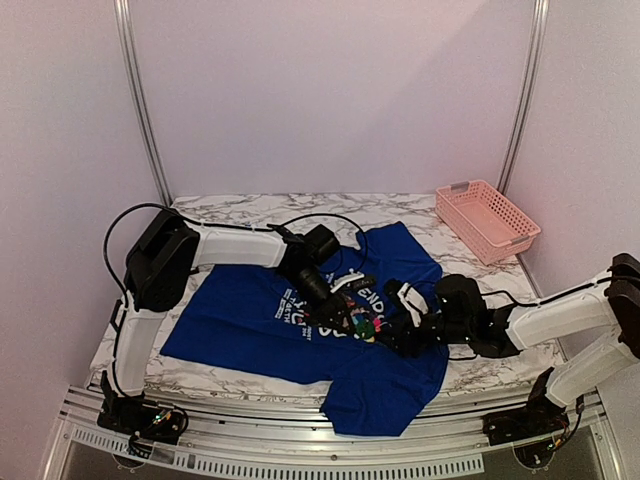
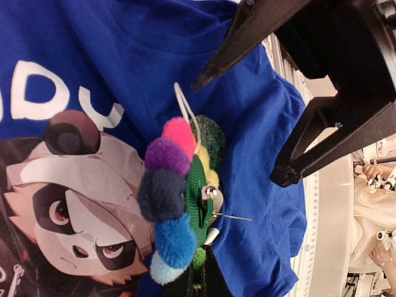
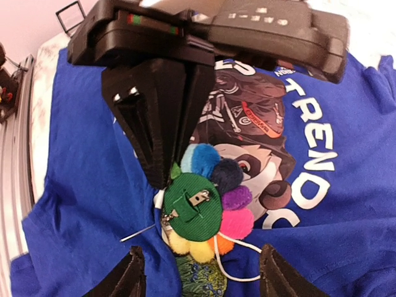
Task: Pin the brooch onto the clothing
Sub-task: Pin the clothing with brooches onto the flattened clothing.
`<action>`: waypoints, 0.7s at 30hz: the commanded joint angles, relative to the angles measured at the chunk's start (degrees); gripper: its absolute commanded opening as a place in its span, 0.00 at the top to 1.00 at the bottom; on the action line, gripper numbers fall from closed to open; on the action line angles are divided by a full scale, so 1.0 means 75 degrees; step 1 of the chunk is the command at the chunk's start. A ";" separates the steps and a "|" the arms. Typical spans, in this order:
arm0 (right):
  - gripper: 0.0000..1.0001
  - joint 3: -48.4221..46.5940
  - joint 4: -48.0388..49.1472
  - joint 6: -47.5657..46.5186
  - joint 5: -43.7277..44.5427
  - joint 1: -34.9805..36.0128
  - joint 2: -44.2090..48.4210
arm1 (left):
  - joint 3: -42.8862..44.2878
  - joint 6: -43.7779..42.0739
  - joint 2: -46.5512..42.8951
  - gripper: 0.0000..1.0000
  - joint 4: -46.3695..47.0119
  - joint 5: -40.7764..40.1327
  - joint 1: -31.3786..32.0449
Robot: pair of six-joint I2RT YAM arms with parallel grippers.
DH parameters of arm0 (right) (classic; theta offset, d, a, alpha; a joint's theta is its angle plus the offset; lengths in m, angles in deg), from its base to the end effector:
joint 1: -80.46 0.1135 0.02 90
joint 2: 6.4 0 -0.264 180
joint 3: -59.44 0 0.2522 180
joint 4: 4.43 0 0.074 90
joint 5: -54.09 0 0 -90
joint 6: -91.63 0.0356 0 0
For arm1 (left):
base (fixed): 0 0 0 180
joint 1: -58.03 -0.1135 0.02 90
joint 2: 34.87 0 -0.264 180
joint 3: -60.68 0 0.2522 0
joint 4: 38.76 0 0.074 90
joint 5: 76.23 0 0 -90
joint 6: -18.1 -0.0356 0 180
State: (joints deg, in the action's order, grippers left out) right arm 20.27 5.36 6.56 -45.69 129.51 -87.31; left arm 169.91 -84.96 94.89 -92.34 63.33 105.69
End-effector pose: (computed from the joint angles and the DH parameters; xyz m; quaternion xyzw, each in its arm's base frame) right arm 0.1652 0.1996 0.1486 -0.3655 0.7919 0.2858 0.3969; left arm 0.2841 -0.3521 0.1346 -0.5045 -0.7466 0.4337 0.0036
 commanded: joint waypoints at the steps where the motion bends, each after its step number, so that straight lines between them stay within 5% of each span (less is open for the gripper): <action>1: 0.28 0.0249 0.0335 -0.0143 -0.0269 -0.0032 -0.0067 | 0.0195 -0.0126 -0.0346 1.00 -0.0479 0.0120 0.0114; 4: 0.13 0.0509 0.1044 0.0047 -0.0465 -0.0079 -0.0211 | 0.0063 -0.0202 -0.0356 1.00 -0.0455 0.0065 0.0137; 21: 0.18 -0.0306 0.2233 -0.0575 -0.3315 -0.1103 -0.2244 | 0.0184 -0.0395 -0.0338 1.00 -0.0384 0.0045 0.0161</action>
State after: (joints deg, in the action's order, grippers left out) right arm 20.22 19.55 3.85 -64.70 121.60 -101.69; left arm 170.30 -86.93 94.12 -94.43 63.20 105.95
